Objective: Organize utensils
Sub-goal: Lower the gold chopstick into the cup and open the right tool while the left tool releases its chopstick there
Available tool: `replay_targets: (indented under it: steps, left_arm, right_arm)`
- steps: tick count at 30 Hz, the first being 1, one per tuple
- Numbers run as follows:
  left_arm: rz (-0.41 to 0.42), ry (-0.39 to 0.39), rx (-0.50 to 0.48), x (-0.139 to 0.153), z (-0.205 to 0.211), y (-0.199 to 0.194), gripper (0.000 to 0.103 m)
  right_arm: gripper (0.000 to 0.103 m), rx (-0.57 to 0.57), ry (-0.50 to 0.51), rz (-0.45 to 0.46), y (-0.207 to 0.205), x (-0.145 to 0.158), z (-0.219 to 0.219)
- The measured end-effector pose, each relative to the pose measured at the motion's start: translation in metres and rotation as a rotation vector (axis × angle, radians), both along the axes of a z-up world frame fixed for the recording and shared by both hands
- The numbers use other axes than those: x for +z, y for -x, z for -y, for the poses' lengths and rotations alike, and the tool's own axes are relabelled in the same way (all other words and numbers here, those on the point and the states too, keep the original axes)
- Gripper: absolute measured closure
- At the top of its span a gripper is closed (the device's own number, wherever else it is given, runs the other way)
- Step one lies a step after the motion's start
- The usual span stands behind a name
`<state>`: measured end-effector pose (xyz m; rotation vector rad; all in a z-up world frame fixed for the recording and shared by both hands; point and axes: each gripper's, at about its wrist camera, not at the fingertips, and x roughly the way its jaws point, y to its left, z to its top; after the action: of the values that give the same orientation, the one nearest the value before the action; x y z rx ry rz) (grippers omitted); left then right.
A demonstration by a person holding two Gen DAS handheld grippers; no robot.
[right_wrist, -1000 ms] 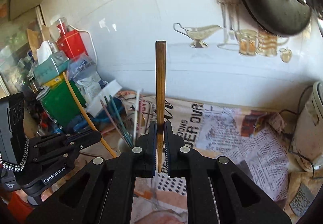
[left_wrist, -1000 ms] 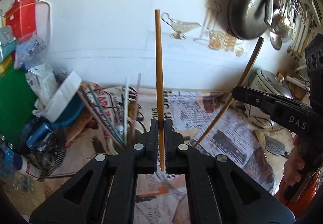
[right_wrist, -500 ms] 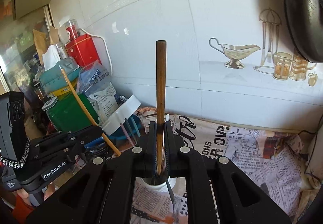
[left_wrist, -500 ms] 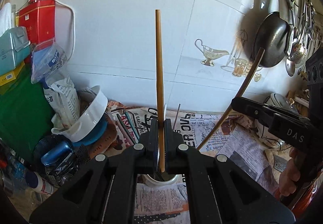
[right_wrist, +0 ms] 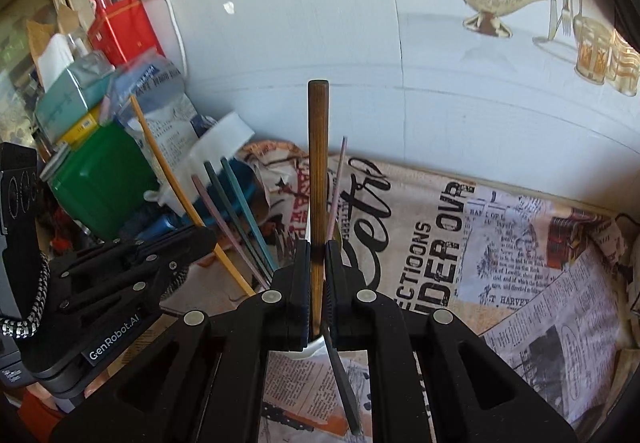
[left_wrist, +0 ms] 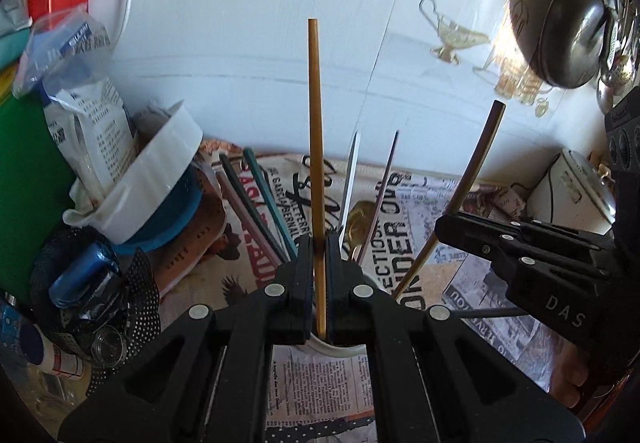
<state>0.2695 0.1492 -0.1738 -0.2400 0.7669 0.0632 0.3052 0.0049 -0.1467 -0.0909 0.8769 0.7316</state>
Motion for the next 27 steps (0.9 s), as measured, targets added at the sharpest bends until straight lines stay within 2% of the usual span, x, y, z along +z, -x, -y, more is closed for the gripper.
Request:
replay_targets:
  steps: [10,14,20,27]
  left_arm:
    - [-0.065,0.001,-0.011,-0.018,0.002,-0.002,0.100]
    - [-0.073,-0.004,-0.008,-0.012,0.008,0.005,0.099]
    - [-0.022,-0.058,0.017,0.021,0.027,0.025,0.094]
    - [0.147,-0.083,0.092,0.084,0.062,0.073,0.082]
  right_arm:
    - [0.096,0.021,0.076,-0.027,0.003,-0.013,-0.005]
    - [0.092,0.045,0.082,-0.030,0.008,-0.009,0.000]
    - [0.085,0.062,0.045,0.021,0.021,0.019,0.027]
    - [0.085,0.083,-0.049,0.140,0.044,0.077,0.089]
